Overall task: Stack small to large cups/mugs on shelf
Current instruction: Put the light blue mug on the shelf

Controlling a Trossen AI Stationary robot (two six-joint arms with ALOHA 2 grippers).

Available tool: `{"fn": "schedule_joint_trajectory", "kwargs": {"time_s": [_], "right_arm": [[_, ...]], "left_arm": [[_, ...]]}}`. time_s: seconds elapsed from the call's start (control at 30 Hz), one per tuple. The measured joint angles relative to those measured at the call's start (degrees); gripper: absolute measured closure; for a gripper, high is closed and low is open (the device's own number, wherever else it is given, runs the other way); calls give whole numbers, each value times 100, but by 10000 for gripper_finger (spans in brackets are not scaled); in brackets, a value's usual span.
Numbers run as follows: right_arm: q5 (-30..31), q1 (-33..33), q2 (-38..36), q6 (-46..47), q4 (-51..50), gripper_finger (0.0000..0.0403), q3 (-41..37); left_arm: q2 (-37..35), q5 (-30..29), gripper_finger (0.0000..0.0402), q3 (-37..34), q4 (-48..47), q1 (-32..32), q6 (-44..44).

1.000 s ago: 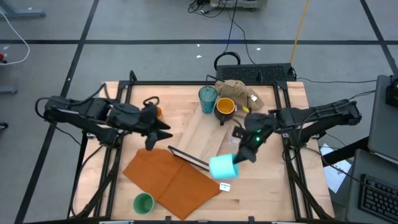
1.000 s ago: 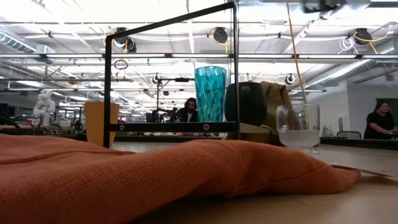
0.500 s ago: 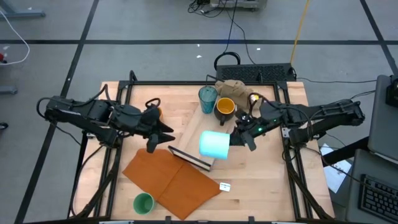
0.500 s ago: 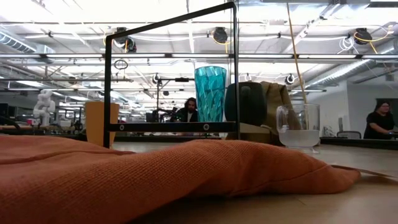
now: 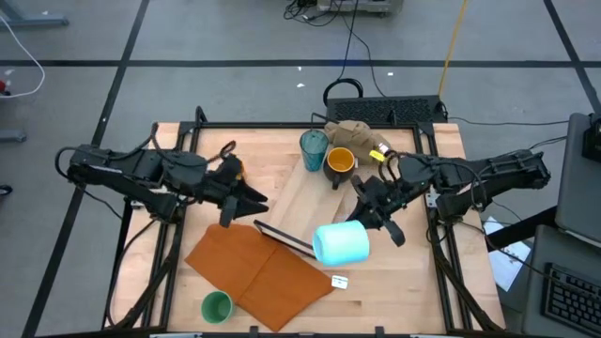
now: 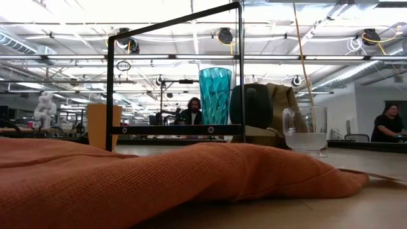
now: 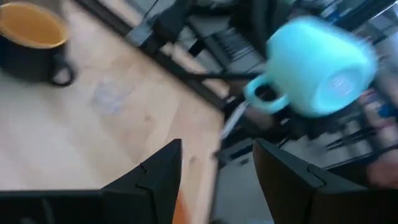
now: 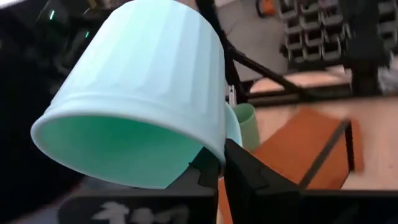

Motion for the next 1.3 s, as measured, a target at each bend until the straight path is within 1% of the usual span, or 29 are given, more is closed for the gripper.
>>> {"fn": "schedule_joint_trajectory", "kwargs": {"time_s": [0.1,0.23,0.33,0.4,0.5,0.57,0.67,0.73,0.8,0.87,0.93,1.1,1.17,1.3], "right_arm": [[74,44,2,-902,-1,403,51],[80,197,4,-2001,-494,403,149],[-184,321,6,-2763,-669,403,195],[-183,502,2,-3276,-678,403,196],[-191,849,7,-3929,-651,403,196],[-217,1018,2,-4113,-649,403,197],[-168,1215,3,-4388,-716,403,201],[-122,1301,7,-4553,-728,403,201],[-28,1364,2,-4624,-718,403,201],[-1,1405,2,-4682,-759,403,201],[131,1454,2,-4804,-851,403,201],[424,1548,2,-5062,-958,403,297],[432,1556,0,-5058,-981,403,368],[435,1556,0,-5058,-974,403,550]], "left_arm": [[46,342,204,0,614,15,-288],[190,894,204,0,1480,35,-808],[385,1214,204,0,1913,13,-1546],[570,1411,204,0,2160,-26,-2073],[950,1483,204,0,2642,-112,-2894],[1238,1557,204,0,3032,-184,-3303],[1715,1701,204,0,3977,-274,-3744],[2035,1846,204,0,4826,-323,-4045],[2330,1871,206,0,5633,-332,-4286],[2605,1882,212,0,6240,-351,-4516],[2794,1925,222,0,6474,-364,-4718],[3080,2054,251,-2,6477,-476,-5051],[3117,2056,261,-2,6491,-482,-5029],[3128,1862,273,-2,6501,-470,-4888]]}}
